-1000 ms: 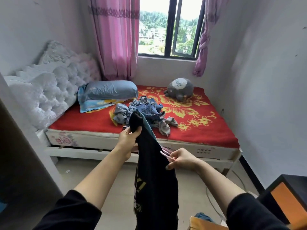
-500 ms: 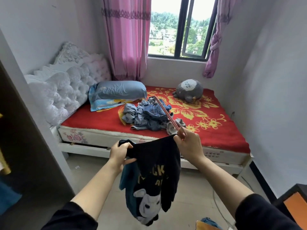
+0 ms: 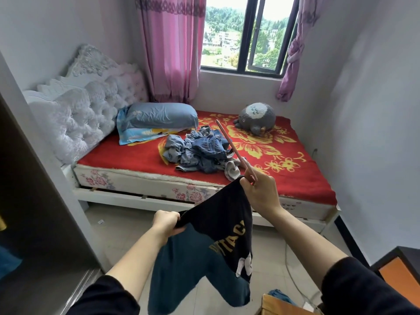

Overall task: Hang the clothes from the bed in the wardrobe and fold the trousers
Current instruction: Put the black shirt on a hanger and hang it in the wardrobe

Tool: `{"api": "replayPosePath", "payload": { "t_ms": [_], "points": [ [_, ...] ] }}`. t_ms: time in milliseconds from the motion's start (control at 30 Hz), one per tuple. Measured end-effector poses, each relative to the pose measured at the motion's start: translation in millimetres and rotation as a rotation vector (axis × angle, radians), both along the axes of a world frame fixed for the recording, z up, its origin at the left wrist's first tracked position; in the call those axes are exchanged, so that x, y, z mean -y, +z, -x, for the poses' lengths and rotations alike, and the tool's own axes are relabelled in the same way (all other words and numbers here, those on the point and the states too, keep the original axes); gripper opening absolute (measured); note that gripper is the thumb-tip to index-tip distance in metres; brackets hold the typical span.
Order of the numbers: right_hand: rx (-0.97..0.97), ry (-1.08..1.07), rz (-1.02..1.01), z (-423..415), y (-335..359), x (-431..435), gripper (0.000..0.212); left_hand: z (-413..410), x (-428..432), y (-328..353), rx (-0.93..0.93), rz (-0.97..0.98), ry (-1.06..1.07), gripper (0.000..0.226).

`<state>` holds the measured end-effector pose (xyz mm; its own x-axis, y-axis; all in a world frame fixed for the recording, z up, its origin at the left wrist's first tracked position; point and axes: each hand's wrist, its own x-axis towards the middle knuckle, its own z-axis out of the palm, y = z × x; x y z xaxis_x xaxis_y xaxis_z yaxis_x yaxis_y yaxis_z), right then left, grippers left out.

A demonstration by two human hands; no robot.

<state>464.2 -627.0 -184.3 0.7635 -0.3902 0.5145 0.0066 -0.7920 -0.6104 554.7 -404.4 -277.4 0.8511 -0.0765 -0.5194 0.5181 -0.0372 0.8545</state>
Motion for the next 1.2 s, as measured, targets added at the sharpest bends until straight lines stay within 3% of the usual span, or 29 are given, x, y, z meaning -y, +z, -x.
{"api": "replayPosePath", "payload": {
  "t_ms": [100, 167, 267, 333, 467, 567, 633, 800, 1000, 1100, 1200],
  "points": [
    [-0.025, 0.002, 0.024, 4, -3, 5, 0.031, -2, 1, -5, 0.032, -0.218, -0.02, 0.017],
    [-0.055, -0.01, 0.024, 8, -8, 10, 0.027, -5, 2, -7, -0.043, -0.101, 0.061, 0.014],
    [-0.105, -0.051, 0.004, 16, -18, 22, 0.037, -9, 5, -1, -0.179, 0.277, 0.222, 0.023],
    [-0.177, -0.066, -0.013, 21, -27, 31, 0.033, -12, 9, 10, -0.214, 0.432, 0.284, 0.024],
    [-0.426, -0.058, -0.064, 25, -49, 43, 0.026, -13, 24, 34, -0.209, 0.495, 0.232, 0.024],
    [-0.523, -0.014, -0.144, 23, -62, 38, 0.023, -13, 35, 48, -0.126, 0.376, 0.121, 0.023],
    [-0.475, 0.01, -0.257, 18, -64, 27, 0.022, -14, 38, 53, -0.082, 0.286, 0.069, 0.022],
    [-0.127, 0.004, -0.773, -4, -41, 11, 0.035, -15, 34, 55, -0.014, 0.141, 0.015, 0.019],
    [0.129, 0.217, -1.439, -25, -5, -3, 0.03, -14, 13, 51, -0.013, 0.068, 0.028, 0.028],
    [0.246, 0.259, -1.564, -35, -1, -21, 0.034, -13, 7, 53, -0.035, 0.066, 0.048, 0.036],
    [0.298, 0.243, -1.525, -39, -6, -37, 0.035, -11, 5, 57, -0.041, 0.08, 0.062, 0.037]
  ]
}}
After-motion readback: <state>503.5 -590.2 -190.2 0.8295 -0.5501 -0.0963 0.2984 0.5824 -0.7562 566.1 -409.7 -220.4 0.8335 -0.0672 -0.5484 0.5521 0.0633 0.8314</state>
